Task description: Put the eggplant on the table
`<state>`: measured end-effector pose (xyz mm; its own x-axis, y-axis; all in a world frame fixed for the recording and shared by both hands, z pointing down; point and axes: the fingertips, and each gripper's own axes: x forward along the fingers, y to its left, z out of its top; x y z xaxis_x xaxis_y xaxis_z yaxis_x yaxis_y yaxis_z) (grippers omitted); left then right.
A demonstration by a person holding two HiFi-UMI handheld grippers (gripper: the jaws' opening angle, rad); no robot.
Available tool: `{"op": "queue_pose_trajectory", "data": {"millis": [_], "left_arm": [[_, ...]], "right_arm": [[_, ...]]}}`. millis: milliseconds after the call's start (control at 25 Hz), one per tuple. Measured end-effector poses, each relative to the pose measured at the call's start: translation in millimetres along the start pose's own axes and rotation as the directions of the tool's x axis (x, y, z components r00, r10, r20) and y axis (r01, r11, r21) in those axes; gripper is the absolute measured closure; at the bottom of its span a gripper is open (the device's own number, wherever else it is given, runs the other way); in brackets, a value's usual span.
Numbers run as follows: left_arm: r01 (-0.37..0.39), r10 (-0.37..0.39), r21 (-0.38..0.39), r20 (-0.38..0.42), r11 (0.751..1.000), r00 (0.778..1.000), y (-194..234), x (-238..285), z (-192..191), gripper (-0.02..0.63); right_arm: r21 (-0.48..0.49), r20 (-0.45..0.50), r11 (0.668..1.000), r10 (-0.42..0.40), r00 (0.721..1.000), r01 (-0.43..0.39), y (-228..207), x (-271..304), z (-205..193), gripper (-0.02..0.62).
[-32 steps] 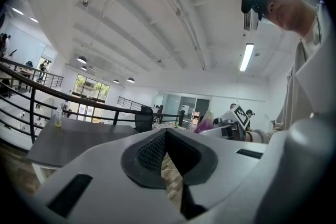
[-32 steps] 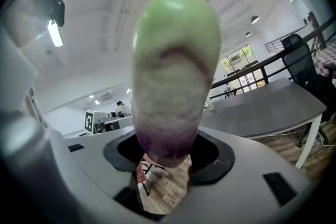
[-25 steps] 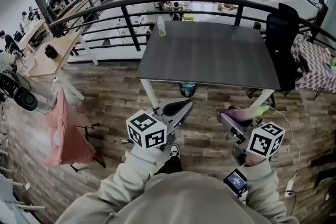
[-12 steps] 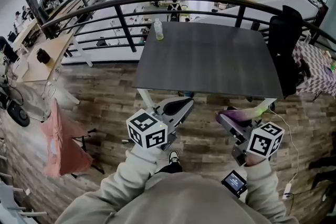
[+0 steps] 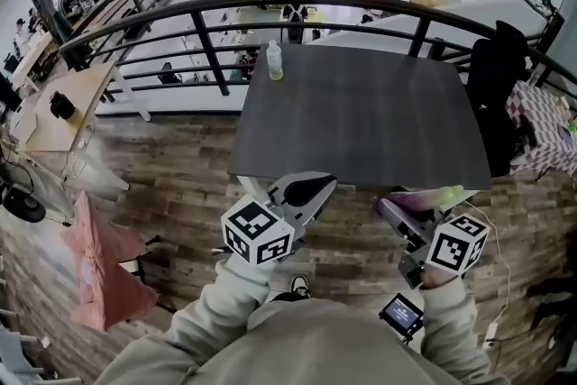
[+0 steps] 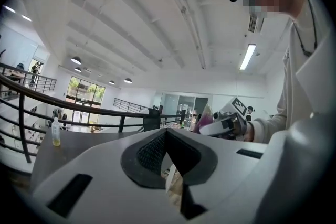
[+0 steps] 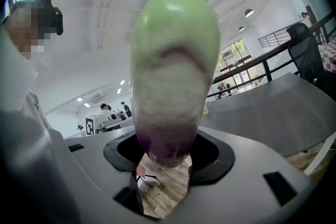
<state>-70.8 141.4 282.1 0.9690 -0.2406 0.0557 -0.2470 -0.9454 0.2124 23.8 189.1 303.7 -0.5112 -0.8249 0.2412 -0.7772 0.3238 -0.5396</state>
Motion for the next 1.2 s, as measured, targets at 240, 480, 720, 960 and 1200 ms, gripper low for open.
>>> {"op": "queue_pose_trajectory", "data": {"millis": [240,480,720,960,1200], "left_arm": [[0.022,-0.022,-0.041,0.013,0.999,1.0,39.4,10.5,3.2,0.604],[0.021,-0.022,-0.072,-0.004,0.997,1.0,65.6,22.8,-5.5,0.604],[-0.002,0.002,-0.051,-0.007,0.999,1.0,100.6,55.3,6.2,0.604],[-0.013,0.012,-0.035,-0.008,0.999,1.0,126.2,105.5,21.7,0.604],[-0.022,0.022,-0.019,0.004,1.0,1.0,143.8,165.2,42.1,0.604]], "right_arm": [[0.017,-0.024,1.0,-0.025,0.999,0.025,-15.5,27.4,6.1,0.359],[0.038,-0.037,0.999,-0.032,0.999,0.034,-38.5,50.3,17.3,0.359],[0.026,-0.043,1.0,0.001,0.999,0.0,-72.9,80.4,47.9,0.359],[0.003,-0.03,0.999,0.04,0.999,-0.04,-110.9,97.1,91.1,0.359],[0.024,-0.041,0.996,0.084,0.996,-0.083,-150.2,98.1,114.3,0.359]]}}
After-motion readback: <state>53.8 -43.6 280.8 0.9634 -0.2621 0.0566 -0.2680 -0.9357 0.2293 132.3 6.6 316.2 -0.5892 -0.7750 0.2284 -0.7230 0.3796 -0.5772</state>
